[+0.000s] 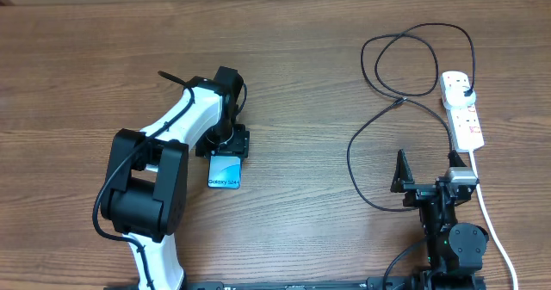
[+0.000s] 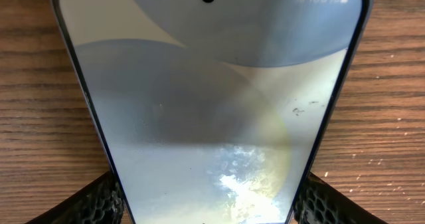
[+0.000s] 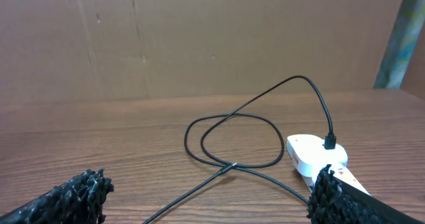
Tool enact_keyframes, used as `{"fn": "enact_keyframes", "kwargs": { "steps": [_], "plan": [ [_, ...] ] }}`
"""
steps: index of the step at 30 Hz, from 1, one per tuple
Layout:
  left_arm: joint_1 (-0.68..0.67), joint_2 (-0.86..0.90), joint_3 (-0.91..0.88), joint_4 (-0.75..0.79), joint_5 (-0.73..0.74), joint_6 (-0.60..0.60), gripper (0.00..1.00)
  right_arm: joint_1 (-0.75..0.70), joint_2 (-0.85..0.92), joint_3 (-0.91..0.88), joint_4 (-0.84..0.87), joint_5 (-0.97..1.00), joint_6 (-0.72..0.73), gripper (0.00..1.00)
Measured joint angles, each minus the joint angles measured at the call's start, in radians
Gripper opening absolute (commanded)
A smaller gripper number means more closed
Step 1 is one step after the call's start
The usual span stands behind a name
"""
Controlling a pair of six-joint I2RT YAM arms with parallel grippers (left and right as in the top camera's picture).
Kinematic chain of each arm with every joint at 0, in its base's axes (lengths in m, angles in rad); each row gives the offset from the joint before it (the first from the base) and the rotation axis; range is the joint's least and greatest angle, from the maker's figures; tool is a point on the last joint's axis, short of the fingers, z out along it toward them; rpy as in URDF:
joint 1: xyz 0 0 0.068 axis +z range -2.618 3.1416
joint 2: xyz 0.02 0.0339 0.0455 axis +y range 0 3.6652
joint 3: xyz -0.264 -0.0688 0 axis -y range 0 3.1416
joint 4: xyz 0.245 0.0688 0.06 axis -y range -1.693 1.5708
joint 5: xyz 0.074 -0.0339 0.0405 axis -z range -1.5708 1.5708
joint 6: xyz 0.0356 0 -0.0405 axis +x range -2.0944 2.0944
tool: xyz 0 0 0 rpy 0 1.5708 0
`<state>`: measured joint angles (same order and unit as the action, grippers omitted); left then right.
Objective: Plug charger to phone and switch on socket
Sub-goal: 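Lower the left gripper and close it on the phone's top edge, then lift the phone upright with the left gripper and turn it right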
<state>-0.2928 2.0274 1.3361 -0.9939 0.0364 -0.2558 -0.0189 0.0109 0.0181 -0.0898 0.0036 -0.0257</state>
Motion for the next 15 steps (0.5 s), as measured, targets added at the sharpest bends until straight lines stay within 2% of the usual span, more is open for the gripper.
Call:
{"fn": "enact_keyframes", "kwargs": {
  "steps": [6, 15],
  "plan": [
    [0.000, 0.000, 0.001, -0.001, 0.001, 0.000, 0.68, 0.000, 0.000, 0.000, 0.000, 0.000, 0.000, 1.00],
    [0.015, 0.022, 0.045, -0.055, 0.097, 0.001, 0.62, 0.000, 0.000, 0.000, 0.000, 0.000, 0.000, 1.00]
  ]
}}
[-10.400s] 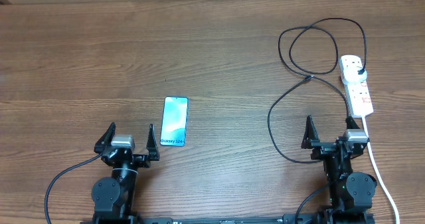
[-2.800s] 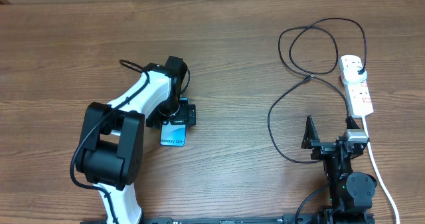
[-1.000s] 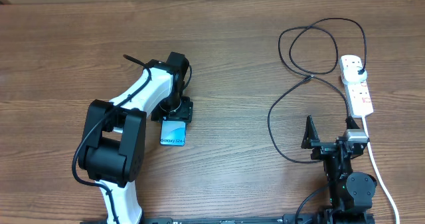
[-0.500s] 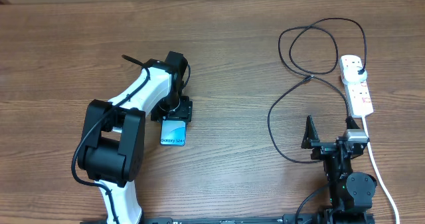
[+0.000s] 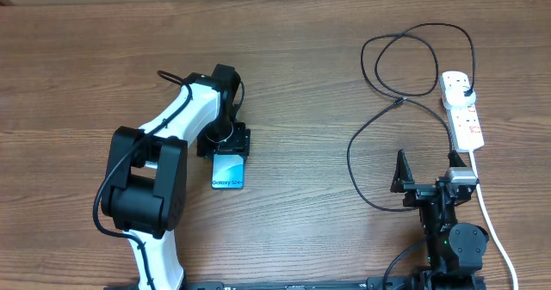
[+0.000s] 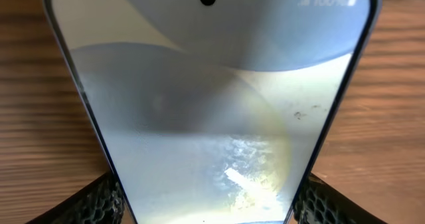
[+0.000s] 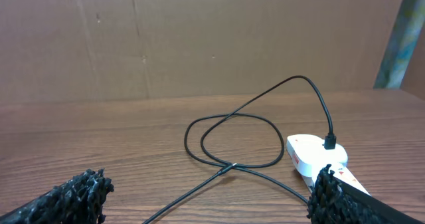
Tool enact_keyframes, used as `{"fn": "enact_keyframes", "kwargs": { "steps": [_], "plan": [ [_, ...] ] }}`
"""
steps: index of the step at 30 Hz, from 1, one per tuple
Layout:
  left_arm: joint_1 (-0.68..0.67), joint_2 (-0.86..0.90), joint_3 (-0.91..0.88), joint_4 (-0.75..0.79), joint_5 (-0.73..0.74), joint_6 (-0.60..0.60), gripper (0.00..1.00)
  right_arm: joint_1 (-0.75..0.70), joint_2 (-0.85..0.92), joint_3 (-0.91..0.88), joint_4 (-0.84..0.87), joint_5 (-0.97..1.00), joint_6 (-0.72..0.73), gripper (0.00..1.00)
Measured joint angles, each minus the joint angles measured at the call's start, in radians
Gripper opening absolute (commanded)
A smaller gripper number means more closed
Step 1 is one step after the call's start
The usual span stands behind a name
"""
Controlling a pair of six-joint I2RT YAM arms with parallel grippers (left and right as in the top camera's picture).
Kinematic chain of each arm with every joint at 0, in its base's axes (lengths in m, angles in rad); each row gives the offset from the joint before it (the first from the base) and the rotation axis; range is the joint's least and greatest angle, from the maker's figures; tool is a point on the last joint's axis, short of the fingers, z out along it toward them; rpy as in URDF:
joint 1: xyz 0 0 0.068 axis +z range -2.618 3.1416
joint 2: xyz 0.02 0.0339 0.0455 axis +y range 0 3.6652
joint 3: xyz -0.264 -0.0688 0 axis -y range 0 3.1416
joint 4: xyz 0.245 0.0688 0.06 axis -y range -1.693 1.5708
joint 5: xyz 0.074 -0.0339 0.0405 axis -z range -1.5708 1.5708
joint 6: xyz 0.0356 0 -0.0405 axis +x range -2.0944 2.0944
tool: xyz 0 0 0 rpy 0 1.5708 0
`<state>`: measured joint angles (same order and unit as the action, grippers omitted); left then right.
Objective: Plug charger to phone and switch on socket
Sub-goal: 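Lift the phone upright with the left gripper and turn it right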
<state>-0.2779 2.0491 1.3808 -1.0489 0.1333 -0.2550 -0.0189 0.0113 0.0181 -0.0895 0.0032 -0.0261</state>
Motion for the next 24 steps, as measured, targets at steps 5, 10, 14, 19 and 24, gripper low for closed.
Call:
{"fn": "enact_keyframes", "kwargs": {
  "steps": [5, 10, 14, 19, 24],
  "plan": [
    [-0.005, 0.033, 0.054, -0.057, 0.153, 0.013, 0.61, 0.000, 0.000, 0.000, 0.000, 0.000, 0.000, 1.00],
    [-0.010, 0.062, 0.083, -0.101, 0.294, 0.042, 0.62, 0.000, 0.000, 0.000, 0.000, 0.000, 0.000, 1.00],
    [-0.011, 0.065, 0.087, -0.111, 0.368, 0.056, 0.62, 0.000, 0.000, 0.000, 0.000, 0.000, 0.000, 1.00],
    [-0.011, 0.065, 0.088, -0.126, 0.436, 0.076, 0.62, 0.000, 0.000, 0.000, 0.000, 0.000, 0.000, 1.00],
    [-0.011, 0.065, 0.088, -0.130, 0.529, 0.109, 0.62, 0.000, 0.000, 0.000, 0.000, 0.000, 0.000, 1.00]
  ]
}}
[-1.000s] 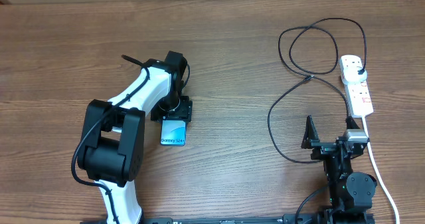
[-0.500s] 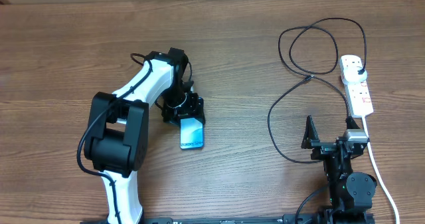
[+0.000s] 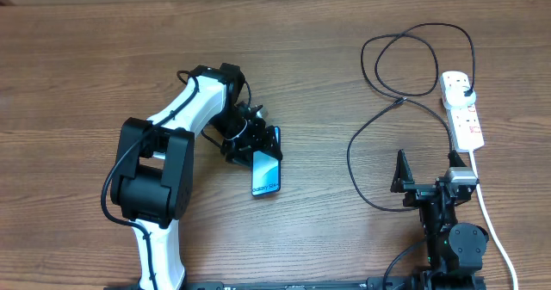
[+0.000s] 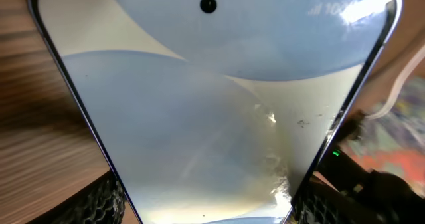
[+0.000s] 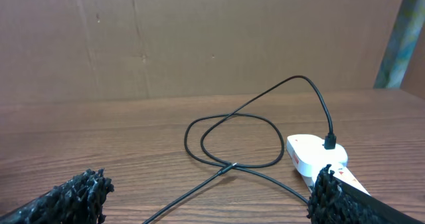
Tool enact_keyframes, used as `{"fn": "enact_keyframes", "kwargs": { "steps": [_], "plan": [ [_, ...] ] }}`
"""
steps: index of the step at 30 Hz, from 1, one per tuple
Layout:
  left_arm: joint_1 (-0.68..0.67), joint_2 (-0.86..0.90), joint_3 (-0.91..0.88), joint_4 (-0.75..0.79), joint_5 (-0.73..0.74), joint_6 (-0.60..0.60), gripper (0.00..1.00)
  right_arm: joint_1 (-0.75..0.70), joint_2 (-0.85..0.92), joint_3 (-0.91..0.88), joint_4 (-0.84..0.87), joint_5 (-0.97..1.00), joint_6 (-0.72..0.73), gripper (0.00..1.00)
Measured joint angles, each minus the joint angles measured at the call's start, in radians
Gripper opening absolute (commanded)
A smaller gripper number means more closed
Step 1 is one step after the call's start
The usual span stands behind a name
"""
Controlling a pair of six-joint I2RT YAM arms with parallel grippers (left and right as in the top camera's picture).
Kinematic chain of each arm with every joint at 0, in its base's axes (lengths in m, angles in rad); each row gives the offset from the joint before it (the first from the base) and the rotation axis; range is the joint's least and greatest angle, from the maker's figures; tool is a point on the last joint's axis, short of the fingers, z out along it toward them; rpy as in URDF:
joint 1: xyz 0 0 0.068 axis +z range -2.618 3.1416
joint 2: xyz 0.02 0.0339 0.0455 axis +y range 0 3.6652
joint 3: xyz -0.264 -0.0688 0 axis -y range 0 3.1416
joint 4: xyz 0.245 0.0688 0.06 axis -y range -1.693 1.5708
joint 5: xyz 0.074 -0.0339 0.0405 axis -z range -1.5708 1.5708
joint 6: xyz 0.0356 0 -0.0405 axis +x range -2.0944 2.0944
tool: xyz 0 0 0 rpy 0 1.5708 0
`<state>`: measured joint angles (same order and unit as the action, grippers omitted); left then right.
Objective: Plug charger to phone and switch on socket
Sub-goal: 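Lift the phone upright with the left gripper and turn it right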
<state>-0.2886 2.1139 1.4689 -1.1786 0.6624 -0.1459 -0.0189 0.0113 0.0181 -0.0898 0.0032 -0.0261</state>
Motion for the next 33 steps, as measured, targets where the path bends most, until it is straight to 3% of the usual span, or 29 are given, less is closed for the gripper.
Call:
{"fn": "enact_keyframes", "kwargs": {
  "steps": [23, 29, 33],
  "plan": [
    [-0.006, 0.000, 0.000, -0.038, 0.686, 0.359, 0.60, 0.000, 0.000, 0.000, 0.000, 0.000, 0.000, 1.00],
    [-0.032, 0.000, 0.000, -0.039, 0.771, 0.408, 0.57, 0.000, 0.000, 0.000, 0.000, 0.000, 0.000, 1.00],
    [-0.037, 0.000, 0.000, -0.045, 0.808, 0.412, 0.60, 0.000, 0.000, 0.000, 0.000, 0.000, 0.000, 1.00]
  ]
}}
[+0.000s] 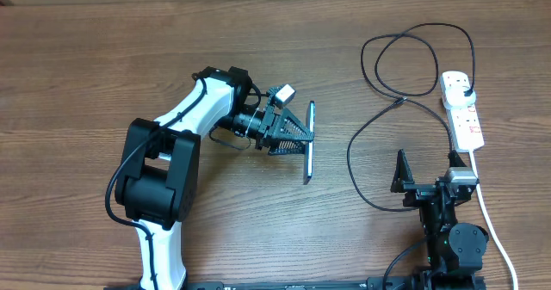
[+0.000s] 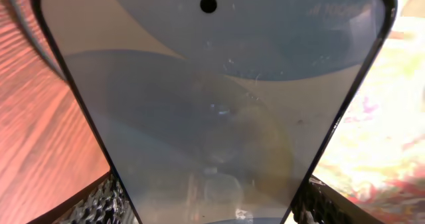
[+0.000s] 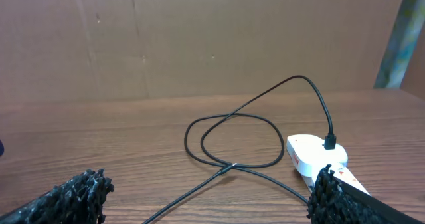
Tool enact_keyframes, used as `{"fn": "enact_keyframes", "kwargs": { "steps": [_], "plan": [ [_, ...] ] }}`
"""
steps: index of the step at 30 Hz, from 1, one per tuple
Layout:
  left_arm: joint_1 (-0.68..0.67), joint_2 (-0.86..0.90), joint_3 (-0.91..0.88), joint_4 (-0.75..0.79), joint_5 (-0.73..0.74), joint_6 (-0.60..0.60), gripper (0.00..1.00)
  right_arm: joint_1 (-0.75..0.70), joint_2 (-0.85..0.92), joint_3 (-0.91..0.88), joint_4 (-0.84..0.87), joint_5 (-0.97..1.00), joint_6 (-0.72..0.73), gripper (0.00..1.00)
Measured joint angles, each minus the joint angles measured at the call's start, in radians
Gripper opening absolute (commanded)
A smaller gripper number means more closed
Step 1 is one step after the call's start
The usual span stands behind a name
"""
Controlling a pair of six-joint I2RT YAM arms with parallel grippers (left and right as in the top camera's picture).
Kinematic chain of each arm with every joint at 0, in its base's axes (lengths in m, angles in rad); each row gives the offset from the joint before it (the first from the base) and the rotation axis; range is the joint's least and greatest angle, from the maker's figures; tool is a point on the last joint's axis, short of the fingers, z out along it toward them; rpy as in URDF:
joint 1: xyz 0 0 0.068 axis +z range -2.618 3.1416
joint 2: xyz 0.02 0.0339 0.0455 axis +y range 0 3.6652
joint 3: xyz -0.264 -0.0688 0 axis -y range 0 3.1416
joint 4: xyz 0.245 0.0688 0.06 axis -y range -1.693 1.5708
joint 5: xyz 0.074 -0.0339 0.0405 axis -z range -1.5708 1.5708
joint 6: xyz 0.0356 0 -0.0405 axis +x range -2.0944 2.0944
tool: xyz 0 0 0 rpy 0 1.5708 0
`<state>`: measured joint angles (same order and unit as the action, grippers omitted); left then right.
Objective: Plug charger to phone and switch on socket
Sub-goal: 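Lift the phone upright with the left gripper and turn it right, then move the right gripper from rest toward the held phone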
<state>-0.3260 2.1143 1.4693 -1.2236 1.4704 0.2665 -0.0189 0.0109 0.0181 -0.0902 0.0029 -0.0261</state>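
My left gripper (image 1: 291,137) is shut on the phone (image 1: 309,144), which the overhead view shows edge-on as a thin dark line right of the table's middle. In the left wrist view the phone's lit screen (image 2: 212,104) fills the frame between the fingers (image 2: 99,201). The black charger cable (image 1: 413,62) lies in loops at the back right, its free plug end (image 1: 398,103) on the wood. Its other end is plugged into the white socket strip (image 1: 461,109). My right gripper (image 1: 422,182) stands open near the front right, and its wrist view shows the cable (image 3: 232,141) and strip (image 3: 315,154) beyond the fingers (image 3: 332,191).
The strip's white lead (image 1: 495,221) runs along the right side to the table's front edge. A brown board wall (image 3: 199,38) stands behind the table. Bare wood table (image 1: 86,66) spreads to the left and back.
The left gripper has moved right with the phone and rolled. The phone, tilted with its screen partly upward before, now stands on edge to the overhead camera. The right arm is unchanged.
At first the phone lay flat, left of centre, with the left gripper shut on its upper end. Then it sat slightly nearer the front. Then it was lifted, tilted and further right. Now it is on edge, closer to the cable. The right gripper stayed open and still.
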Motion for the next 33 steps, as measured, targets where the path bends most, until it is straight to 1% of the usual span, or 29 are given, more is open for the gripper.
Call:
{"fn": "enact_keyframes", "kwargs": {
  "steps": [4, 11, 26, 28, 33],
  "plan": [
    [0.000, 0.000, 0.000, 0.004, 0.028, -0.011, 0.59, 0.000, 0.000, 0.000, 0.000, 0.000, 0.000, 1.00],
    [0.000, 0.000, 0.000, 0.005, 0.046, -0.073, 0.60, 0.000, 0.000, 0.000, 0.000, 0.000, 0.000, 1.00],
    [0.024, 0.000, 0.003, 0.005, 0.049, -0.337, 0.59, 0.000, 0.000, 0.000, 0.000, 0.000, 0.000, 1.00],
    [0.030, 0.000, 0.003, 0.005, 0.049, -0.365, 0.60, 0.000, 0.000, 0.000, 0.000, 0.000, 0.000, 1.00],
    [0.042, 0.000, 0.003, 0.005, 0.049, -0.404, 0.57, 0.000, 0.000, 0.000, 0.001, 0.000, 0.000, 1.00]
  ]
}}
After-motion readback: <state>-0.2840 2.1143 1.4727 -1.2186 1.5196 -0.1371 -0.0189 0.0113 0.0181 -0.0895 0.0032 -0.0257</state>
